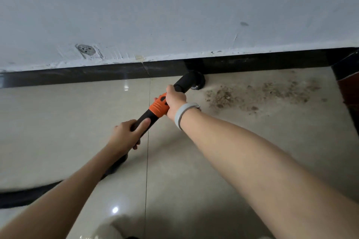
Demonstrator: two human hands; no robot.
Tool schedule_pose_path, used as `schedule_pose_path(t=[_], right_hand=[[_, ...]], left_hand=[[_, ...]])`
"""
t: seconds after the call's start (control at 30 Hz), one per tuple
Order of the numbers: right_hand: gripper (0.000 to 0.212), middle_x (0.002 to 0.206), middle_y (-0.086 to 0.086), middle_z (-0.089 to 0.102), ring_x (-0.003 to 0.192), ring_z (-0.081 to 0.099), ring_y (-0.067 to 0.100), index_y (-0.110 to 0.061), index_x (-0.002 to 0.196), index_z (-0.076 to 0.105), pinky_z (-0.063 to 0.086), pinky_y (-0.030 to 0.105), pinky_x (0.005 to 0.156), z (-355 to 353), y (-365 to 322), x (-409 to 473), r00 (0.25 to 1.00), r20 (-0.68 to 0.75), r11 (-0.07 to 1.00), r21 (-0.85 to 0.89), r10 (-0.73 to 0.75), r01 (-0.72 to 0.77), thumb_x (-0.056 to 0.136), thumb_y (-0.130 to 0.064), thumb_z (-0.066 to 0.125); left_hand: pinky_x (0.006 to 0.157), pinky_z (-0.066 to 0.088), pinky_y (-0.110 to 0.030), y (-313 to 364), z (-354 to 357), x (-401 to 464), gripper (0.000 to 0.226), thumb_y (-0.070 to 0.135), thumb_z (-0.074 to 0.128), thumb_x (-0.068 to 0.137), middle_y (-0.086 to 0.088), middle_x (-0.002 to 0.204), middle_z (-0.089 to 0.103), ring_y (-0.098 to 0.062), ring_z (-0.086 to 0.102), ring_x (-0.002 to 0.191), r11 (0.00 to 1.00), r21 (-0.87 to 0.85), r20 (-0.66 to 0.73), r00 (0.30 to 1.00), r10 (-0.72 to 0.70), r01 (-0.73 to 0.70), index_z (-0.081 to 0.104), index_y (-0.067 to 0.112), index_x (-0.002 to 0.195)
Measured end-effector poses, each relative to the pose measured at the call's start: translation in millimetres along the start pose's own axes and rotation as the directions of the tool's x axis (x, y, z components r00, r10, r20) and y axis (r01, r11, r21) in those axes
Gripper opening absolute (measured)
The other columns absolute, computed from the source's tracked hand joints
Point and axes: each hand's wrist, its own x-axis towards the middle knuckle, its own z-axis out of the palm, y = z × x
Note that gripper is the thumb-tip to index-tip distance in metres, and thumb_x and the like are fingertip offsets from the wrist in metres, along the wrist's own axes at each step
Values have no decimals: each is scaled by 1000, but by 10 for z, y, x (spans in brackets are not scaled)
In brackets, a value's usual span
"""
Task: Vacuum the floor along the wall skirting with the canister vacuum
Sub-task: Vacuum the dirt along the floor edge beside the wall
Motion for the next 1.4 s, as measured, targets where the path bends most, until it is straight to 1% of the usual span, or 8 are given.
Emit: schedule_pose_path(t=[0.13, 0.37, 0.53, 0.67, 0.9, 1.13, 1.27, 1.4], right_hand=[[30, 69, 6, 55, 86, 62, 25, -12, 76, 40, 49, 44, 94, 19, 113, -19, 998, -56, 977, -212, -41, 28, 94, -35, 43], [29, 78, 9, 51, 81, 54, 24, -9, 91, 45, 49, 43, 93, 21, 292, -126, 998, -55, 921, -389, -24, 1, 95, -37, 40], [36, 91, 12, 57, 93, 60, 28, -8, 81, 44, 48, 44, 94, -173, 178, -50, 988, -121, 905, -423, -95, 35, 96, -40, 37], [38, 75, 8, 54, 86, 58, 24, -10, 72, 40, 48, 42, 94, -361, 96, -27, 986, -145, 923, -384, -87, 25, 97, -39, 37], [40, 82, 12, 54, 97, 61, 29, -12, 71, 39, 47, 45, 96, -583, -42, 15, 978, -171, 905, -423, -122, 39, 95, -43, 37], [34, 106, 12, 59, 100, 62, 27, -9, 110, 46, 52, 43, 91, -717, -41, 20, 996, -84, 1000, -24, -2, 0, 91, -36, 55], [44, 94, 12, 59, 79, 63, 23, -10, 124, 45, 56, 39, 74, -798, 1, -22, 998, 55, 961, 271, 36, -50, 90, -33, 61], [54, 108, 13, 55, 91, 59, 27, -11, 129, 43, 54, 46, 87, -841, 13, 29, 999, 14, 983, 179, -40, 37, 86, -40, 60]], left_hand=[[59, 48, -39, -109, 165, -199, 42, 51, 50, 88, -12, 65, 61, -30, 60, 62, 990, 141, -209, 978, 2, 28, 51, 11, 76], [50, 43, -25, -226, 204, -384, 38, 40, 52, 93, -6, 52, 57, -21, 57, 44, 998, -3, -105, 992, -65, 65, 52, 10, 69], [46, 40, -23, -31, 263, -298, 39, 39, 51, 93, -5, 51, 55, -17, 52, 40, 1000, -2, -69, 997, -20, 20, 48, 11, 67], [42, 39, -22, 92, 397, -251, 38, 41, 52, 93, -5, 52, 54, -16, 50, 38, 999, -38, -20, 1000, 8, -9, 49, 11, 69], [45, 40, -20, 276, 494, -163, 40, 43, 50, 93, -5, 51, 55, -17, 52, 40, 998, -23, 2, 999, 53, -53, 48, 13, 67], [46, 40, -21, 385, 548, -124, 39, 41, 50, 94, -4, 52, 55, -18, 53, 41, 998, -29, 22, 998, 61, -60, 47, 13, 66], [46, 40, -22, 475, 583, -77, 40, 43, 49, 94, -5, 53, 55, -17, 53, 41, 997, -22, 33, 997, 75, -74, 47, 13, 66], [42, 41, -17, 614, 658, -27, 41, 44, 49, 93, -6, 54, 56, -17, 52, 40, 994, -5, 25, 994, 108, -107, 48, 12, 67]])
